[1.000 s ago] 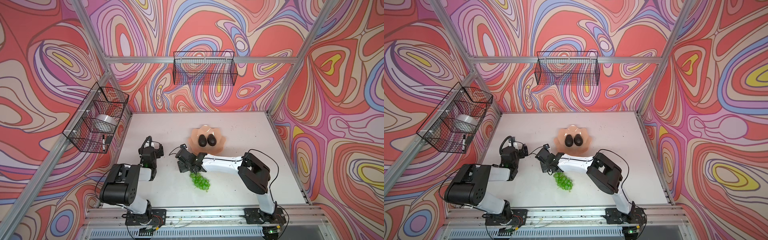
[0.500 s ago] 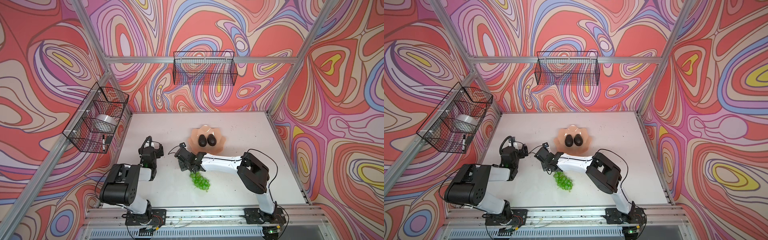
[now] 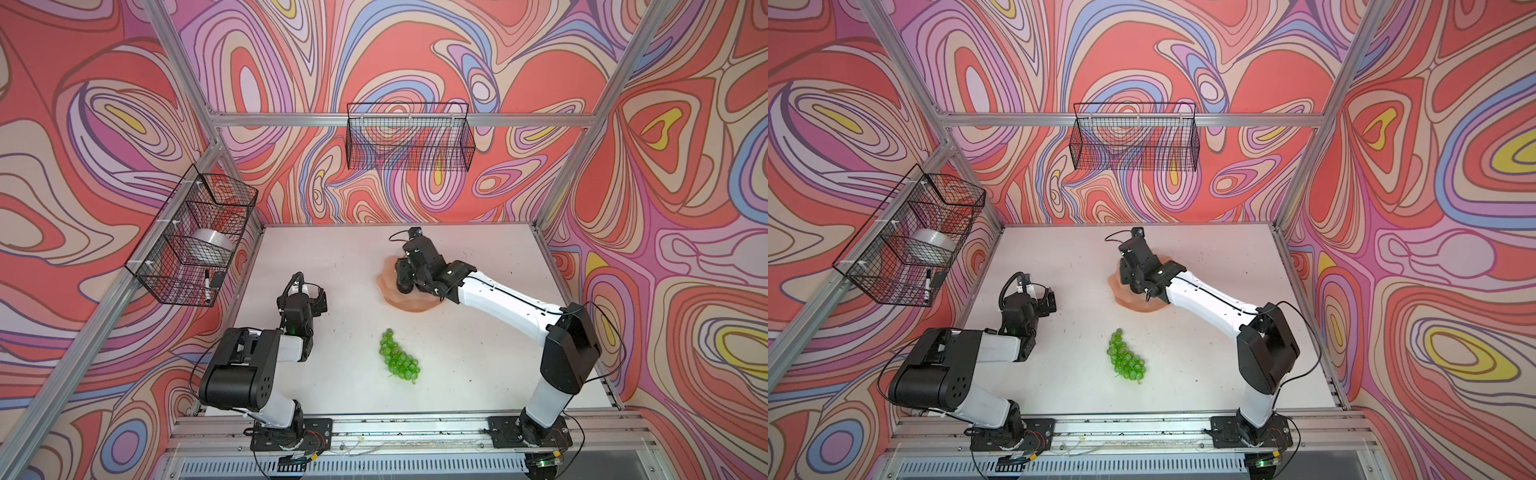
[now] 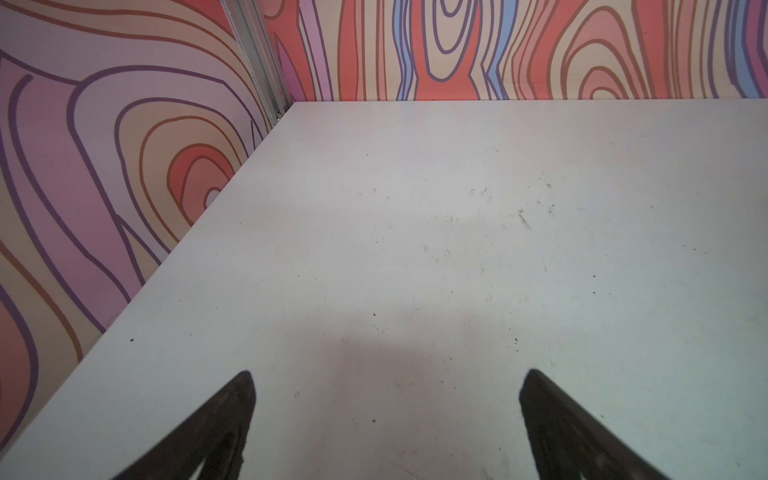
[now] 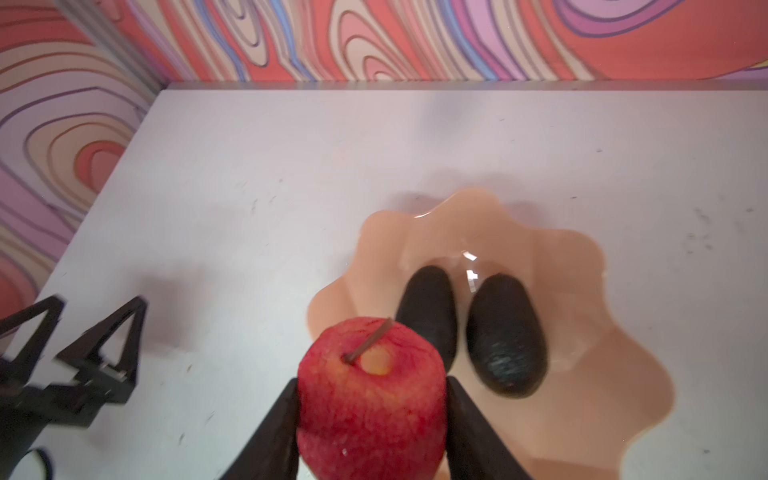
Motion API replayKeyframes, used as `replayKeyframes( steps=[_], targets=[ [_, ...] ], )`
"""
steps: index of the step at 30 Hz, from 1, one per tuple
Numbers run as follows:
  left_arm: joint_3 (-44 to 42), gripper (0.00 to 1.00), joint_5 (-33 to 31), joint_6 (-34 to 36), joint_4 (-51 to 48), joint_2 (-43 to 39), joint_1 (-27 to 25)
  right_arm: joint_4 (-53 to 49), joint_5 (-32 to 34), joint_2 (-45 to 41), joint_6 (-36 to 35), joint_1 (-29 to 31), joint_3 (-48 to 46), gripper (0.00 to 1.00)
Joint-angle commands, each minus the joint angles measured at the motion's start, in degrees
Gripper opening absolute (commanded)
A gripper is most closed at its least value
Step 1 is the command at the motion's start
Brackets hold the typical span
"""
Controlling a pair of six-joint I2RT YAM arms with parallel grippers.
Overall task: Place and organize the fake fruits in the fruit bowl
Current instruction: 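Carry the red apple into the bowl behind the avocados and release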
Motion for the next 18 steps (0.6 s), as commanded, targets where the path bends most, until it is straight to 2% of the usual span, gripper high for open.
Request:
replayKeyframes(
  steps=[1, 10, 18],
  targets=[
    [0.63, 1.00, -0.01, -0.20, 0.37, -0.04, 0.28, 0.55, -1.34, 4.16, -4.05, -3.41, 2.73, 0.40],
    [0.71, 1.00, -0.04, -0.26, 0.38, -0.07, 0.28, -0.37, -4.15, 17.55, -7.36, -8.01, 12.95, 0.39],
    [0.67, 1.00, -0.02, -0.26, 0.38, -0.01, 0.28, 1.35, -3.91, 21.43, -7.10, -8.50, 13.02, 0.38]
  ],
)
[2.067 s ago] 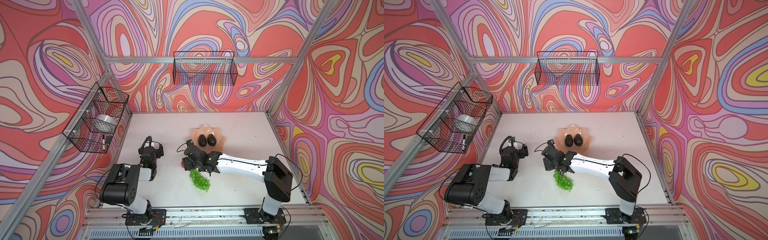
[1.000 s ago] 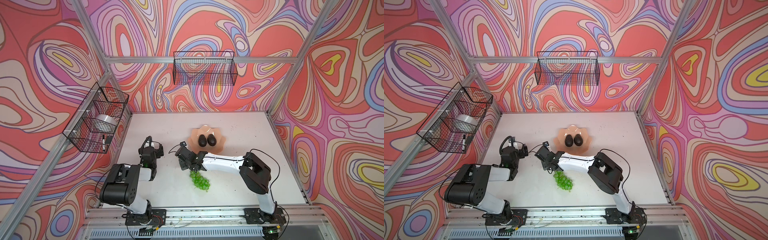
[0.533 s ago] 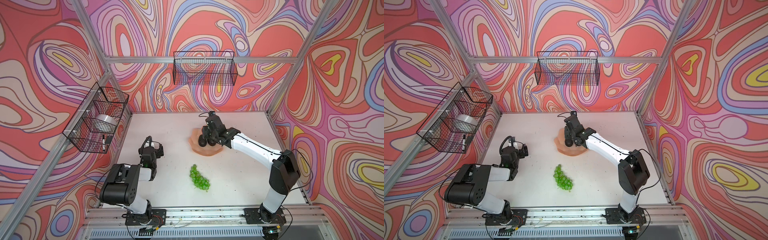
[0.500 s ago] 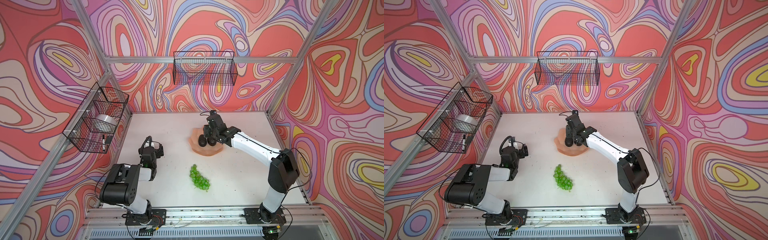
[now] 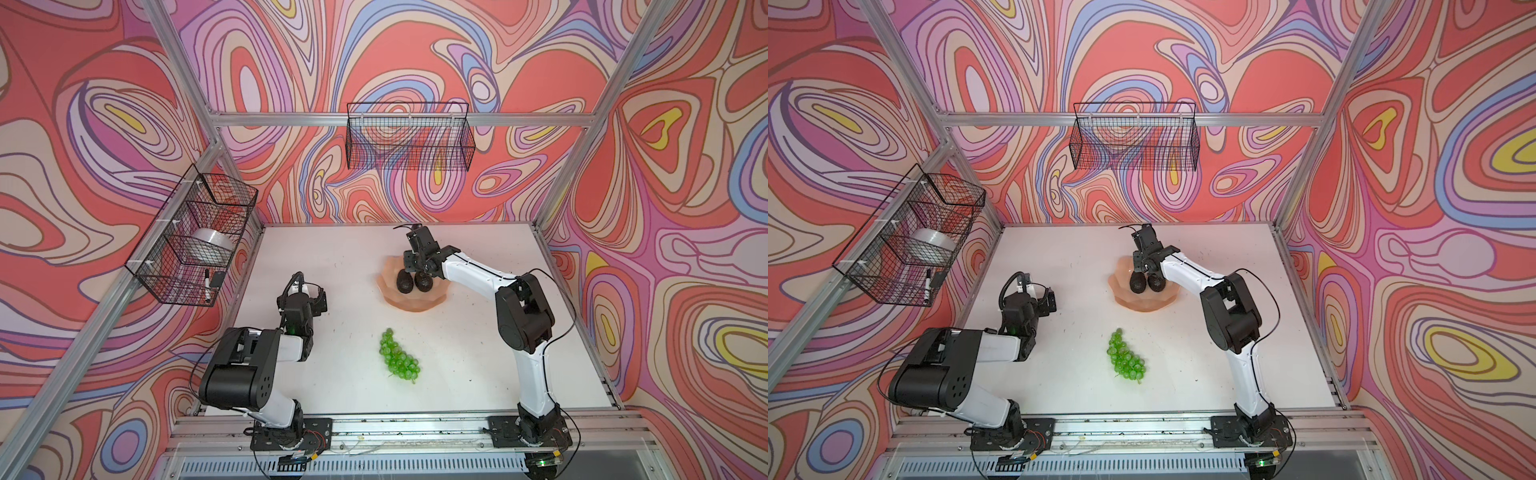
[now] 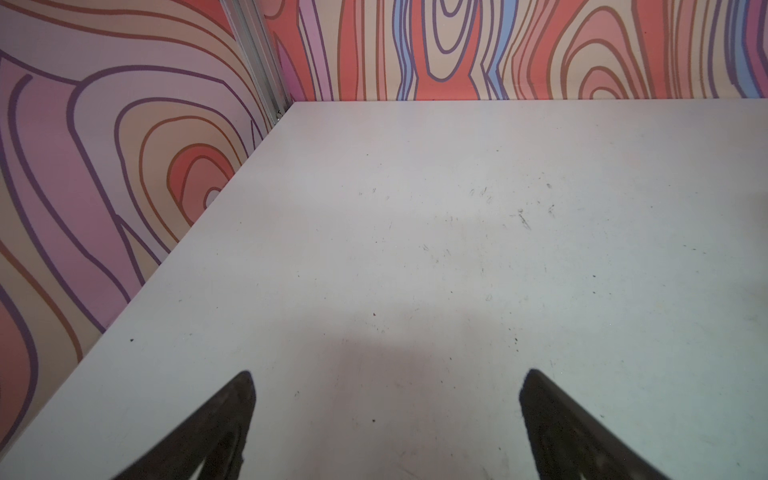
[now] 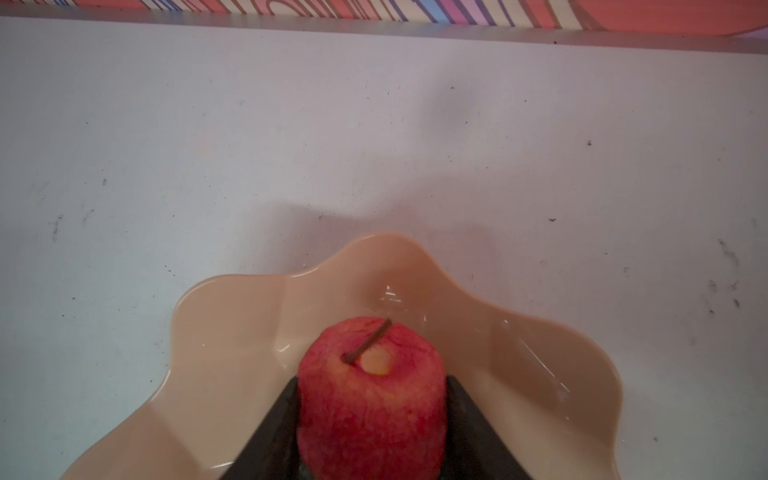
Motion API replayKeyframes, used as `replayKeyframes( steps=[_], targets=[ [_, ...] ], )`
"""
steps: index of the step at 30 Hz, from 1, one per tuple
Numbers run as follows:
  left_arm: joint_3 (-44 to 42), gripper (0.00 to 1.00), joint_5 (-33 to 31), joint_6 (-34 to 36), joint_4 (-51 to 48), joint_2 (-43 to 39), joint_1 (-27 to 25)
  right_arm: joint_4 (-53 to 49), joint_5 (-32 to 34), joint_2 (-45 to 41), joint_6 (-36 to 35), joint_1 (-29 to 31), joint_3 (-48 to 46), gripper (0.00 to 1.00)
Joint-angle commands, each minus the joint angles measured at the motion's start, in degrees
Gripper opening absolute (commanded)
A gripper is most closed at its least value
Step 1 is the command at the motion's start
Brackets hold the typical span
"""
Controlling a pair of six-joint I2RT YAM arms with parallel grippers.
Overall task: Place and organize the fake fruits in the fruit bowl
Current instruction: 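Carry the red apple into the bowl behind the avocados and release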
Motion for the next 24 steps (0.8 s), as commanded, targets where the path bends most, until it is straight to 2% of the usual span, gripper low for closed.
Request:
replayKeyframes(
  steps=[1, 9, 18, 21, 24],
  targets=[
    [0.68, 1.00, -0.02, -0.28, 0.38, -0.02, 0.28, 1.14, 0.07, 0.81, -0.53, -0.46, 0.45, 0.38],
    [0.63, 1.00, 0.03, -0.22, 0.38, -0.04, 0.28, 1.62, 0.42, 1.35, -0.27, -0.63, -0.62, 0.45],
    [0.65, 1.00, -0.02, -0.25, 0.37, -0.05, 0.27, 0.81, 0.00, 2.61, -0.09, -0.61, -0.63, 0.47],
    [0.70, 1.00, 0.00, -0.21, 0.38, -0.04, 0.26, 0.87, -0.08, 2.74, 0.03, -0.63, -0.74, 0.51],
    [0.67, 1.00, -0.02, -0.20, 0.31, -0.03, 0.28, 0.79, 0.13, 2.74, -0.08, -0.63, -0.65, 0.59]
  ],
)
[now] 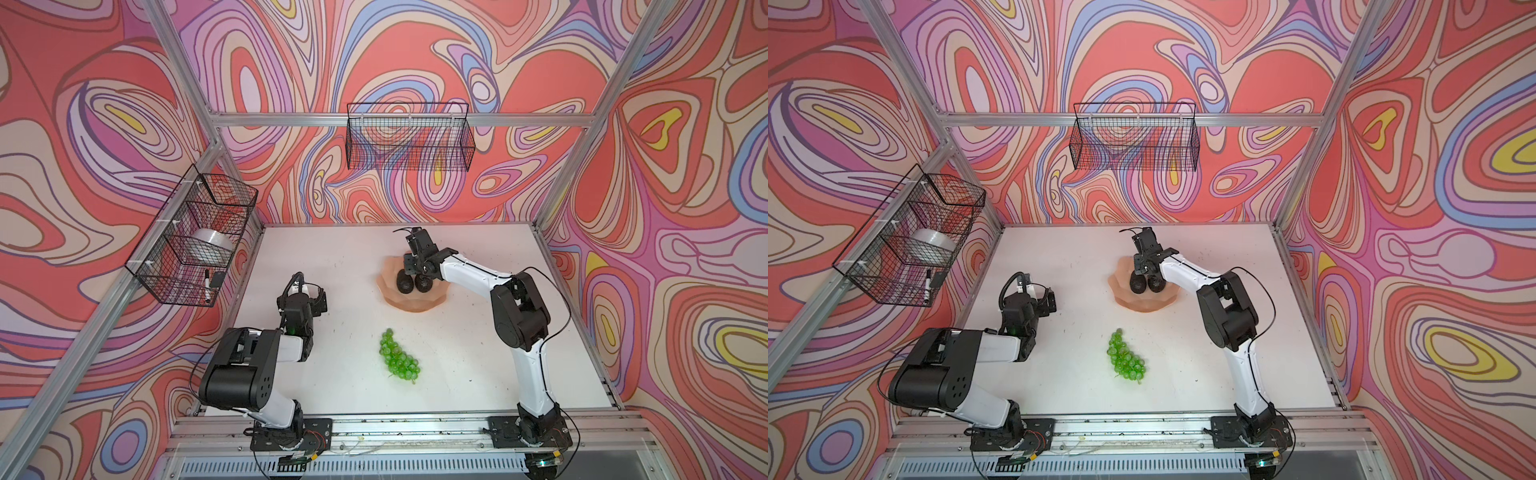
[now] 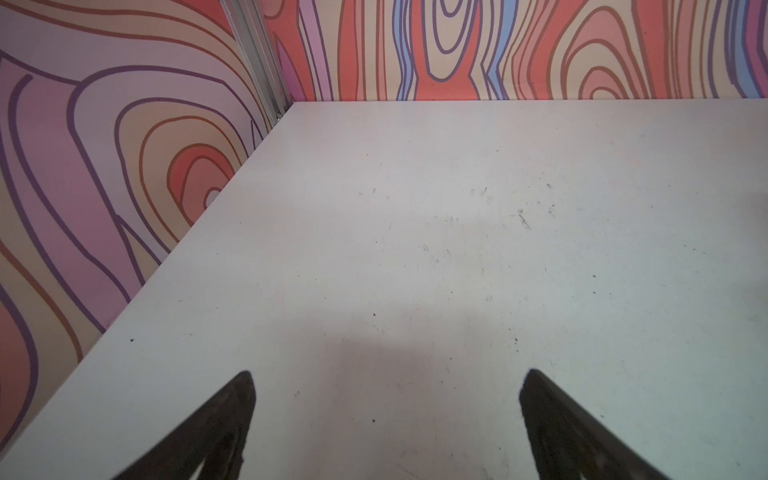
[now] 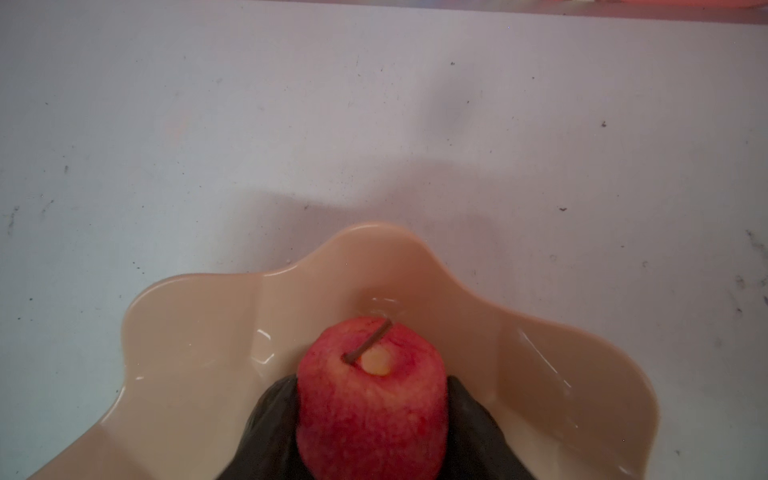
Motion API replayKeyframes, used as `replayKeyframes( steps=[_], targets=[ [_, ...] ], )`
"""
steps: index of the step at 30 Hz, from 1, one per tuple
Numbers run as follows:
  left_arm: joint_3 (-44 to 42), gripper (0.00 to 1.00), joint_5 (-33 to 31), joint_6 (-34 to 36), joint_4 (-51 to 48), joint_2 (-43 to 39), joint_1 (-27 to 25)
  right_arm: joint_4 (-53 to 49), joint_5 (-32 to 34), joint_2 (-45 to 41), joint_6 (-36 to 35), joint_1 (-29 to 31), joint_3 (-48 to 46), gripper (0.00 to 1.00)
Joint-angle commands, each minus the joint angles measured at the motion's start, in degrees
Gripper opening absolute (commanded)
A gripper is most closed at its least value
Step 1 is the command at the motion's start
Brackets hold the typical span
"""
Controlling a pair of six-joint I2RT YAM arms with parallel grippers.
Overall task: Place and organize the fake fruits in the fruit bowl
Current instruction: 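Carry the red apple into the bowl behind the avocados and release, then move the right gripper to the green grapes and grasp the bunch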
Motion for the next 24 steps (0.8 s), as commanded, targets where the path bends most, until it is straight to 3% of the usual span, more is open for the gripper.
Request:
replayKeyframes(
  steps=[1, 9, 14, 19, 24],
  targets=[
    [0.69, 1.00, -0.04, -0.22, 0.36, -0.08, 0.28, -0.22, 0.12, 0.80, -0.13, -0.27, -0.38, 0.62],
    [0.64, 1.00, 0.02, -0.24, 0.38, -0.09, 0.28, -1.07, 0.06, -4.27, -1.53, -0.27, 0.19, 0.73],
    [0.66, 1.00, -0.02, -0.22, 0.38, -0.01, 0.28, -4.04, -1.41, -13.91, -2.35, 0.98, -3.81, 0.73],
    [0.66, 1.00, -0.03, -0.21, 0.44, -0.07, 0.26, -7.60, -1.37, -28.27, -2.86, 8.89, -18.10, 0.74],
    [0.71, 1.00, -0.06, -0.27, 0.38, -0.09, 0.27, -11.93, -2.71, -37.17, 0.52, 18.89, -28.26, 0.75]
  ],
)
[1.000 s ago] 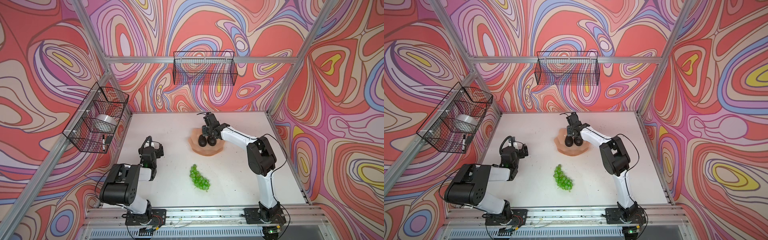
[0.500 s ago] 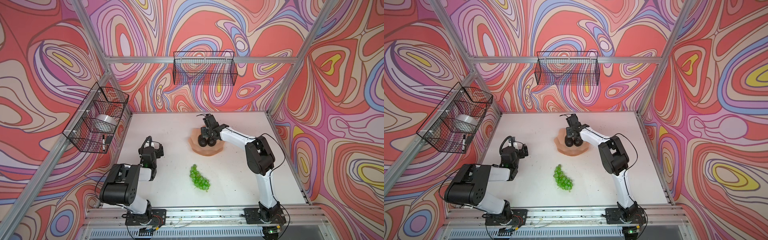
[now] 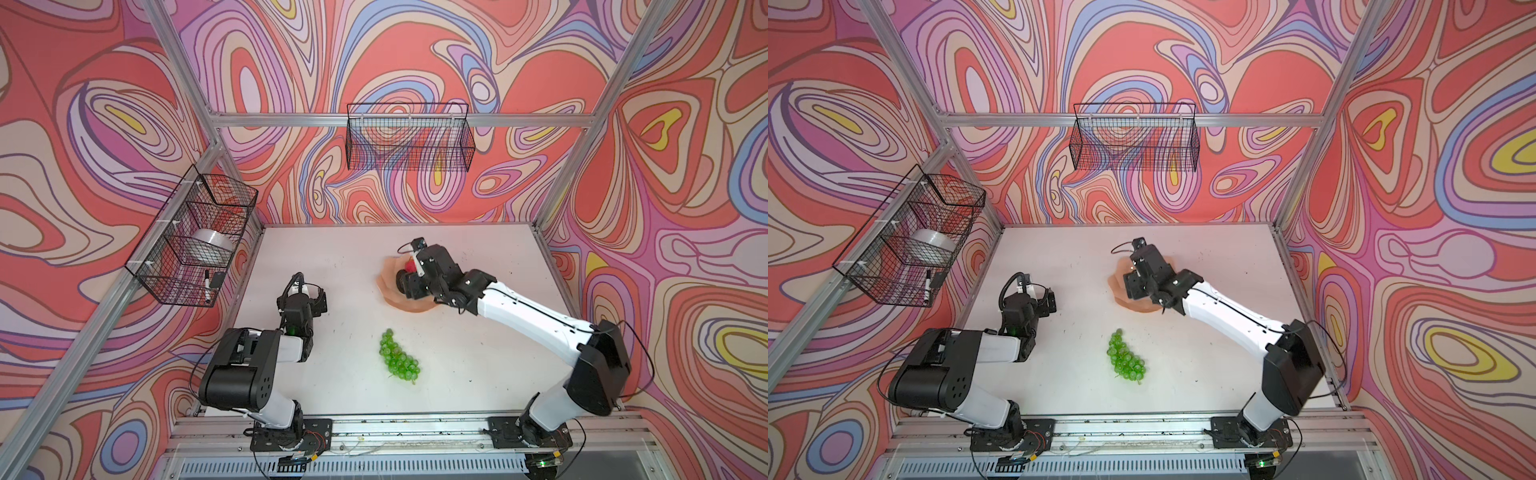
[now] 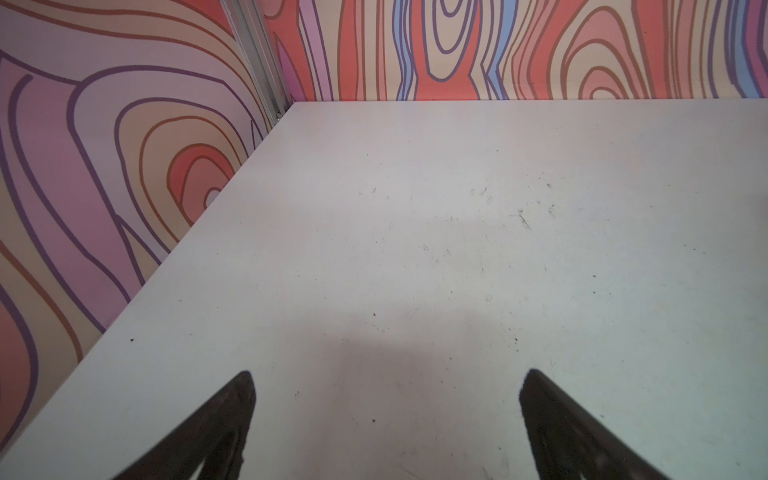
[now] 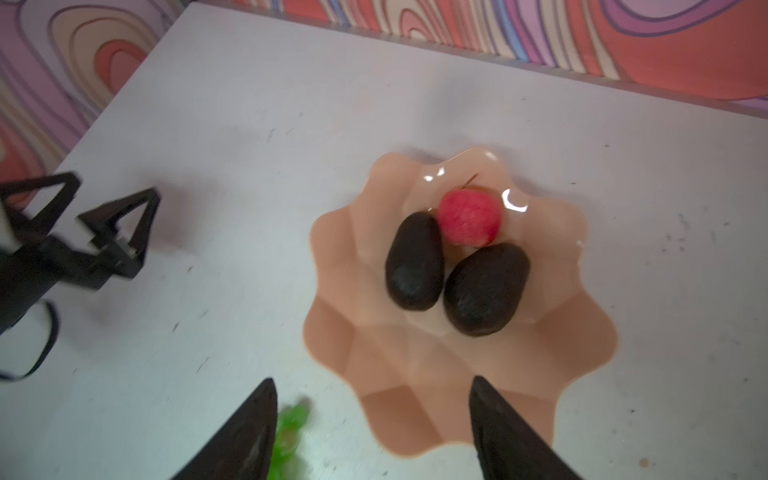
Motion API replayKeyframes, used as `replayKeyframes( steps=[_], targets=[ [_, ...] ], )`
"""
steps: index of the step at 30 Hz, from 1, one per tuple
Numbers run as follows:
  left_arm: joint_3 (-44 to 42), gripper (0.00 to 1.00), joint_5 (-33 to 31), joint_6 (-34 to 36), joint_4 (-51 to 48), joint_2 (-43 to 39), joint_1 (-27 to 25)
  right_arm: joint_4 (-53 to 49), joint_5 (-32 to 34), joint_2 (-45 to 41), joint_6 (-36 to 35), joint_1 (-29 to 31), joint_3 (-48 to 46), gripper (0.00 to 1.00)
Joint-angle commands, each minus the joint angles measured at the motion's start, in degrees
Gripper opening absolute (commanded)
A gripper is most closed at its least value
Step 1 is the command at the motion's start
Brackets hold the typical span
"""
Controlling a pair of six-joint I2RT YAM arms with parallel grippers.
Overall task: Place and organize the fake fruits in the fruit bowl
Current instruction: 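Move the right gripper to the green grapes and grasp the bunch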
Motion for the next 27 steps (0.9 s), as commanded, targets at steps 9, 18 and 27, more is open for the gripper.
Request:
replayKeyframes(
  steps=[9, 18, 27],
  targets=[
    [0.71, 1.00, -0.04, -0.23, 0.42, -0.03, 0.28, -3.06, -4.84, 0.19, 7.40, 14.78, -11.95, 0.84],
    [0.64, 1.00, -0.03, -0.25, 0.38, -0.10, 0.25, -0.71, -6.84, 9.51, 8.16, 16.06, -9.21, 0.87],
    [0.74, 1.00, -0.04, -0.25, 0.37, -0.07, 0.28, 0.88, -5.28, 15.62, 9.53, 17.15, -7.81, 0.78]
  ],
)
